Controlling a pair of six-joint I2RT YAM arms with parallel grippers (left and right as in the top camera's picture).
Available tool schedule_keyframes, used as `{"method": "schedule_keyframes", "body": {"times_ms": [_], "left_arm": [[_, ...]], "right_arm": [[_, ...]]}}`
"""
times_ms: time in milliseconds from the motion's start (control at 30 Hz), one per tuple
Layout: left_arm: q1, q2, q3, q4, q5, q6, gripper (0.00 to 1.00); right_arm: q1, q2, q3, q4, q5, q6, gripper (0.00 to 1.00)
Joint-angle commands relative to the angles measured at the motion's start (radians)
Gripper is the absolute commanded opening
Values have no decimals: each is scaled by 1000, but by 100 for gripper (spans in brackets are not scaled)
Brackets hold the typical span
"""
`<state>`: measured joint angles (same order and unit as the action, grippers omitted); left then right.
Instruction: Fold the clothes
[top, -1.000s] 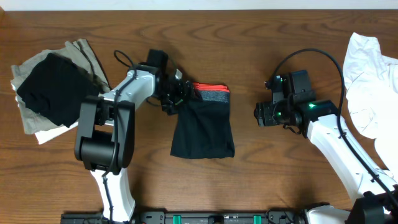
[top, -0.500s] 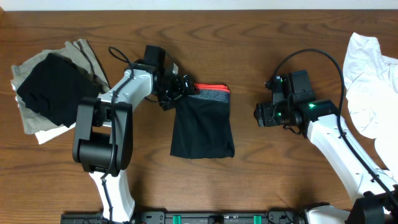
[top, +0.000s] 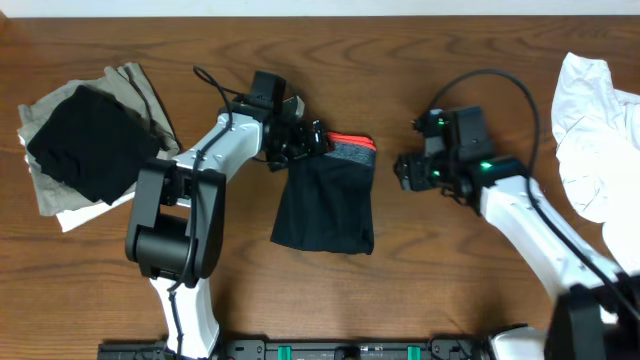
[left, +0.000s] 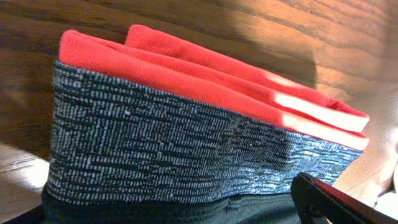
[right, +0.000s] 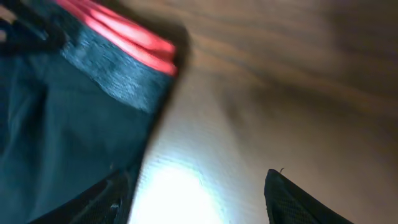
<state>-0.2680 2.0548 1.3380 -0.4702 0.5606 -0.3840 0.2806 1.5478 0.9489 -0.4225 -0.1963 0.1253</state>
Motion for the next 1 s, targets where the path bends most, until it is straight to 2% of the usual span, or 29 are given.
{"method": "schedule_keyframes", "body": {"times_ms": [0, 133, 333, 400, 667, 733, 767, 833, 967], "left_arm": [[-18, 116, -73, -23, -101, 35, 96], [-18, 116, -73, -35, -101, 35, 96], [-20, 116, -77, -44, -100, 35, 100], [-20, 116, -83, -43, -97, 35, 98], [-19, 116, -144, 35, -26, 62, 100], [-19, 116, -149, 48, -29, 62, 93], [-19, 116, -149, 56, -30, 68, 82], [-18, 116, -149, 76, -30, 73, 69], [-18, 116, -149, 134, -30, 73, 45]], "right_arm": [[35, 101, 4, 80, -40, 2, 66], [56, 232, 4, 217, -48, 62, 61], [85, 370, 4, 367, -48, 89, 59], [95, 396, 4, 407, -48, 91, 59], [115, 440, 4, 435, -40, 92, 57], [115, 440, 4, 430, -40, 91, 57], [115, 440, 4, 428, -40, 91, 57], [114, 440, 4, 426, -40, 91, 58], [113, 440, 4, 414, -40, 91, 58]]}}
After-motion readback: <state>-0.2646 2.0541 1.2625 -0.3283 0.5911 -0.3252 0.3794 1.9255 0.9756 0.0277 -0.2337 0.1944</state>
